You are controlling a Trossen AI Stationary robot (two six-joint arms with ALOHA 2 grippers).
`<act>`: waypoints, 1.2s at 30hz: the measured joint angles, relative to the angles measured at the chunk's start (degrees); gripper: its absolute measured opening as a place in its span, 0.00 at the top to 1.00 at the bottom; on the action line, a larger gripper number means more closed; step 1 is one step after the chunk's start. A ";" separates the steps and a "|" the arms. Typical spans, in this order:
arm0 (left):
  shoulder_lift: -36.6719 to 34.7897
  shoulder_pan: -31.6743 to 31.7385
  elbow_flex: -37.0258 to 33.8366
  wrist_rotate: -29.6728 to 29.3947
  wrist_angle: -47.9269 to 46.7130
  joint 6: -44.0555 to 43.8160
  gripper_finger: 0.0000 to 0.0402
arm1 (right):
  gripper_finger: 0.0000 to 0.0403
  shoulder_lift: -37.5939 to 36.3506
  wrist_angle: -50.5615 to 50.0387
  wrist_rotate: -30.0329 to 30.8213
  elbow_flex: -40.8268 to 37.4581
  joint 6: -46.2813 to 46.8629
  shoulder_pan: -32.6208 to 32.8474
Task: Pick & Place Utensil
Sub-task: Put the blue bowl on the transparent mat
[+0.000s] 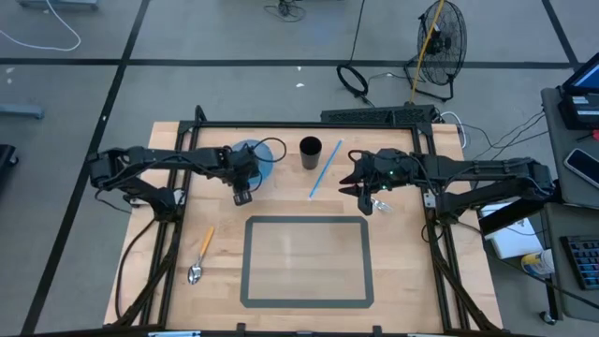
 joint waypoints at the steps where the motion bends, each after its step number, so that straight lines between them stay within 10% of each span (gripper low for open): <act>1: 0.00 0.00 0.00 0.04 0.16 0.00 0.80 | 0.72 0.00 0.00 0.00 0.00 0.00 0.00; 8: -0.05 0.00 0.02 -0.11 0.16 0.06 0.98 | 0.72 0.00 -0.02 0.05 0.00 0.00 0.02; 36: -2.63 -5.69 0.00 -0.31 -0.79 -5.45 0.99 | 0.72 0.00 0.09 0.20 0.00 1.51 -0.02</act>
